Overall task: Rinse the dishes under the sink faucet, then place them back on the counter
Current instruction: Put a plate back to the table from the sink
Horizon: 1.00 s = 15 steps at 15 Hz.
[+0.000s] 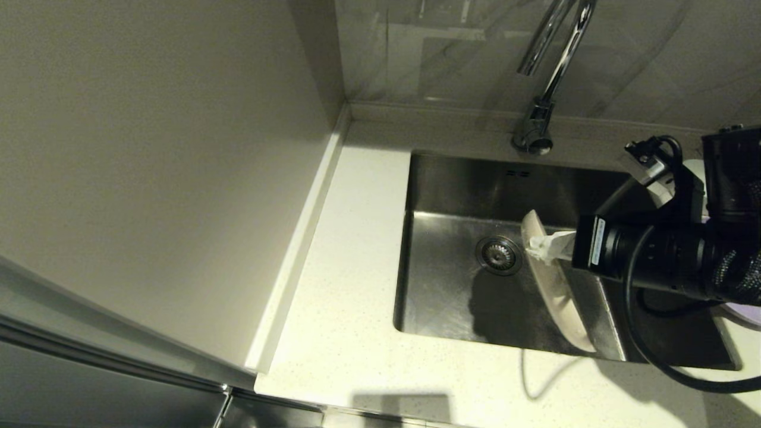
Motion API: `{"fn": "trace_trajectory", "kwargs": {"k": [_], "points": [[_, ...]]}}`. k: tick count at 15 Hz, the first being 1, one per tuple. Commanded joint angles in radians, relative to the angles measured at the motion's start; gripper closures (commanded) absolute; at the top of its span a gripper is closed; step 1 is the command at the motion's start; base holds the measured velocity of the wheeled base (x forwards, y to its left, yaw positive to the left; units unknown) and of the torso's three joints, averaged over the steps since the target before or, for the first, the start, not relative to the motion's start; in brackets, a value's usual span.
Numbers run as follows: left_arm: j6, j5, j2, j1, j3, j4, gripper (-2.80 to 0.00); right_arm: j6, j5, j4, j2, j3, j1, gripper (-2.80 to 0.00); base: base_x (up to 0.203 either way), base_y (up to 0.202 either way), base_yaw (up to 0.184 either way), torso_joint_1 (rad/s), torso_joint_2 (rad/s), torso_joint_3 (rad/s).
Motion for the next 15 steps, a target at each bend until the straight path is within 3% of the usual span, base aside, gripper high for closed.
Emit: {"fn": "trace_trajectory", "kwargs": {"k": [1,5,8,11,15], "points": [[-0.001,0.000,-0.002,0.000,0.000,0.000,0.00,-0.237,-0.029,-0.003,-0.031,0.009,-0.078,0.00,0.000,0.000,0.000,0.000,0.00,0.000],[-0.001,0.000,-0.002,0.000,0.000,0.000,0.00,-0.639,-0.054,-0.094,-0.083,0.012,-0.250,0.00,0.000,0.000,0.000,0.000,0.00,0.000],[-0.001,0.000,-0.002,0.000,0.000,0.000,0.00,-0.893,-0.031,-0.175,-0.148,0.120,-0.447,0.00,0.000,0.000,0.000,0.000,0.00,0.000],[-0.001,0.000,-0.002,0.000,0.000,0.000,0.00,-1.039,0.015,-0.179,-0.253,0.270,-0.600,0.00,0.000,0.000,0.000,0.000,0.00,0.000],[-0.001,0.000,-0.002,0.000,0.000,0.000,0.00,-1.102,0.058,-0.048,-0.426,0.487,-0.799,0.00,0.000,0.000,0.000,0.000,0.00,0.000]]}}
